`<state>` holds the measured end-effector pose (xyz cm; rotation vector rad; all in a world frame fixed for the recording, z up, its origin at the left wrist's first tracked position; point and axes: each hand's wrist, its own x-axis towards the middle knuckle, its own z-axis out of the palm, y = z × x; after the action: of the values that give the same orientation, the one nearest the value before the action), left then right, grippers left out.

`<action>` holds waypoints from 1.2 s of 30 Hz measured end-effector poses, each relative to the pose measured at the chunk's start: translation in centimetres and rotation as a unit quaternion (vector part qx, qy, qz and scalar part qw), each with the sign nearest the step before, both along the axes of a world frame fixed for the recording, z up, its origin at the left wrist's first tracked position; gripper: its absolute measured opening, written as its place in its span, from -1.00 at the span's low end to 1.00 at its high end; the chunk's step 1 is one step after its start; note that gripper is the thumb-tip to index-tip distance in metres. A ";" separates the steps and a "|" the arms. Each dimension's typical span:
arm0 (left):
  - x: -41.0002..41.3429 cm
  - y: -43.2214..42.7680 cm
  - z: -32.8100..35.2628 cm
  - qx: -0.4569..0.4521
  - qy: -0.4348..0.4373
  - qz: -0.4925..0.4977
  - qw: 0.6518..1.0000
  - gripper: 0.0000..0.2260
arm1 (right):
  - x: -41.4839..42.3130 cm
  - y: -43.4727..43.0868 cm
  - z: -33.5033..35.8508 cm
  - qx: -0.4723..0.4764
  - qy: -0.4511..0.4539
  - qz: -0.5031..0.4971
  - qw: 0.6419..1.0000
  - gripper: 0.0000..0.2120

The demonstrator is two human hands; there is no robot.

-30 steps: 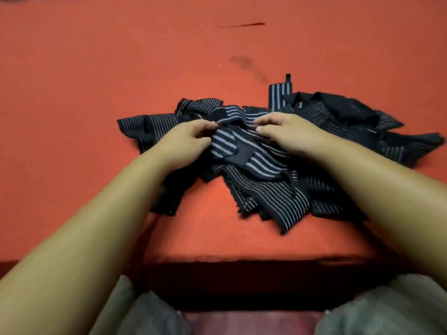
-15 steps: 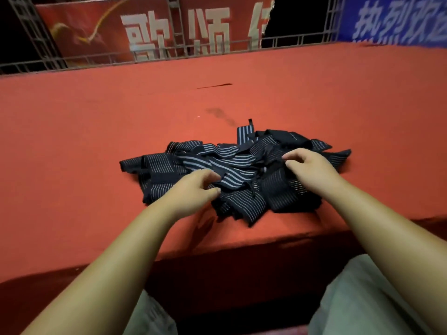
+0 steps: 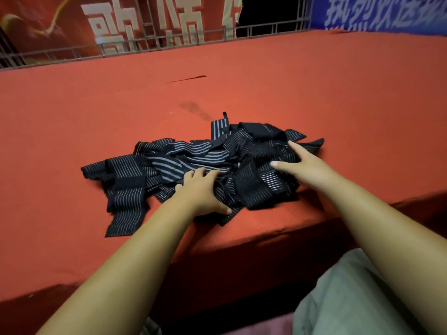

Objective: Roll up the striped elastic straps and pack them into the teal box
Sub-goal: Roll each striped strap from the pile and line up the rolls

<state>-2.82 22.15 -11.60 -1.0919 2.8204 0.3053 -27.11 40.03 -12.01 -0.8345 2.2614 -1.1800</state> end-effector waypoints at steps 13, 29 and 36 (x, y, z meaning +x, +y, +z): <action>0.6 -3.8 -1.6 -0.035 0.241 0.051 0.969 -0.70 | 4.1 -7.6 -1.4 -0.084 -0.034 0.079 0.993 -0.84; 11.6 -12.4 9.3 -0.012 0.459 0.221 0.860 -0.81 | 11.3 -20.4 11.3 -0.151 0.055 0.158 0.974 -0.84; 17.0 -14.5 10.3 -0.012 0.490 0.278 0.826 -0.75 | 15.9 -25.0 12.9 -0.163 0.041 0.196 0.966 -0.84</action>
<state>14.22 7.68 -1.29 -2.2930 3.1376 1.1851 -11.20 15.04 0.89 -1.4051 1.8614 -1.3554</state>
